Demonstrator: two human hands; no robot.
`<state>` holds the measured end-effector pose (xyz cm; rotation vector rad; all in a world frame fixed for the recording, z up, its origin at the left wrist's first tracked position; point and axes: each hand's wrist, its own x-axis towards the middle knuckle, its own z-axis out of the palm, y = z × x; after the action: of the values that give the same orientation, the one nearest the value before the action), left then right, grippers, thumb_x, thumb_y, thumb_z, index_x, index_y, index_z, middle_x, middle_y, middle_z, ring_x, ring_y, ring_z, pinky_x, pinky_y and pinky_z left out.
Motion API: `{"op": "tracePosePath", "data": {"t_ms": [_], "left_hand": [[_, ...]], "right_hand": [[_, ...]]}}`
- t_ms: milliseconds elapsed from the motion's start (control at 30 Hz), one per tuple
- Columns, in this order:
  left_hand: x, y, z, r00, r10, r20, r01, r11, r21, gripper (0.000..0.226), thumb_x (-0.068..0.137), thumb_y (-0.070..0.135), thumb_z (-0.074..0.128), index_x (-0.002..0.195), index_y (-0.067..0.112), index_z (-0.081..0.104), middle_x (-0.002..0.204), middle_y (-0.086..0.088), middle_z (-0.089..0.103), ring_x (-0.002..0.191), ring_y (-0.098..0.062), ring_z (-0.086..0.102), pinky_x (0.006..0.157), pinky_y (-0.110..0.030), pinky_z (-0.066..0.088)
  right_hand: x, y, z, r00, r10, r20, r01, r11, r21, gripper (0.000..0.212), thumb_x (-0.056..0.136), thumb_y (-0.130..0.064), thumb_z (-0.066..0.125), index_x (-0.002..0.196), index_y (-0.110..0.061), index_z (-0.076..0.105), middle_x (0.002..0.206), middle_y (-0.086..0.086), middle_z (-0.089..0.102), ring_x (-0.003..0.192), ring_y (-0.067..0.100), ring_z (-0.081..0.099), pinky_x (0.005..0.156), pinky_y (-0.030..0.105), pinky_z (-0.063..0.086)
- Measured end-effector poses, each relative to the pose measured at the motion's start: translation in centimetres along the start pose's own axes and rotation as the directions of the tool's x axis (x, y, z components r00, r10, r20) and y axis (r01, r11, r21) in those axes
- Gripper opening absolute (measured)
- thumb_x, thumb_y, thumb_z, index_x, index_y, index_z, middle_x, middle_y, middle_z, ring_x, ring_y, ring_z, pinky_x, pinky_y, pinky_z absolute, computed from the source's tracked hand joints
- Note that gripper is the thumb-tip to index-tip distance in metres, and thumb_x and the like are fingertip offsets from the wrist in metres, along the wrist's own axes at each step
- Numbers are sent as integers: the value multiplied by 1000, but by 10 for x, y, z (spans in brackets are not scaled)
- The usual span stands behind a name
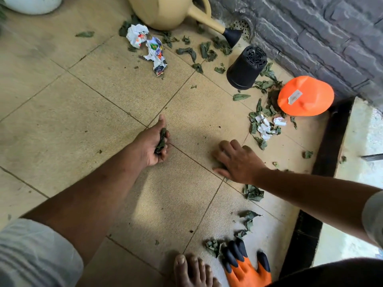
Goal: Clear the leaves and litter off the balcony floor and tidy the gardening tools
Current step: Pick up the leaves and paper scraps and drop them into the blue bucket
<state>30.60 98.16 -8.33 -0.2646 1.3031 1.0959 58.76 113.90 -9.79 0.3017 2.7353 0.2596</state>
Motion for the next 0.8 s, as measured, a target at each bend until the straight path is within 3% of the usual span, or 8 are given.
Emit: {"op": "tracePosePath", "data": {"t_ms": [133, 233, 333, 400, 467, 567, 667, 800], "left_hand": [[3, 1, 0, 1000, -10, -7, 10, 1000, 4, 55, 88, 76, 61, 72, 24, 58, 60, 7, 49, 46, -9, 43, 40, -20, 35], [5, -1, 2, 1000, -17, -10, 17, 1000, 9, 54, 88, 77, 62, 71, 25, 59, 61, 8, 49, 46, -8, 42, 40, -20, 35], [5, -3, 2, 1000, -20, -24, 21, 999, 40, 54, 88, 76, 63, 69, 25, 58, 60, 8, 48, 47, -8, 42, 40, -20, 35], [5, -5, 1, 999, -30, -27, 32, 998, 60, 53, 87, 75, 66, 70, 25, 60, 60, 8, 49, 48, -8, 43, 41, -21, 35], [5, -8, -1, 999, -29, -18, 31, 994, 101, 51, 88, 72, 68, 75, 23, 65, 61, 8, 49, 49, -8, 44, 42, -22, 36], [2, -12, 1, 999, -36, 14, 34, 988, 151, 44, 92, 62, 71, 87, 19, 76, 62, 6, 49, 52, -8, 45, 44, -21, 38], [-1, -14, 11, 999, -40, 0, 40, 990, 135, 40, 98, 54, 70, 93, 16, 78, 62, 4, 50, 53, -10, 47, 43, -22, 41], [-10, -11, 27, 1000, -4, -15, 6, 995, 97, 29, 108, 36, 58, 92, 14, 68, 72, -3, 61, 58, -13, 53, 48, -26, 46]], "right_hand": [[7, 12, 13, 965, -246, -88, 245, 969, -15, 27, 110, -36, 51, 130, -19, 47, 122, 9, 49, 99, 25, 51, 61, 41, 58], [17, 21, 11, 915, -401, -41, 400, 916, -27, 40, 97, -13, 66, 130, -18, 44, 122, 7, 47, 93, 23, 53, 56, 36, 58], [28, 18, 10, 913, -406, -35, 407, 913, 29, 34, 101, -17, 64, 128, -17, 44, 116, 5, 51, 81, 20, 58, 56, 34, 59], [38, 12, 7, 943, -330, -30, 332, 938, 98, 22, 109, -32, 51, 126, -19, 46, 109, 3, 54, 72, 16, 60, 59, 34, 61], [50, 4, -4, 988, -140, -61, 151, 949, 277, 32, 113, -48, 34, 122, -22, 50, 102, -2, 56, 70, 13, 60, 63, 36, 61], [69, -15, -34, 978, 171, -121, -72, 817, 573, 32, 113, -46, 35, 104, -22, 53, 83, -8, 56, 65, 6, 57, 61, 30, 55], [92, -39, -77, 923, 319, -215, -61, 673, 737, 27, 112, -41, 38, 97, -23, 51, 73, -10, 55, 55, 0, 57, 48, 15, 43], [126, -71, -116, 825, 455, -335, 2, 591, 806, 26, 112, -35, 43, 93, -20, 50, 72, -1, 60, 56, 17, 58, 49, 33, 49]]}}
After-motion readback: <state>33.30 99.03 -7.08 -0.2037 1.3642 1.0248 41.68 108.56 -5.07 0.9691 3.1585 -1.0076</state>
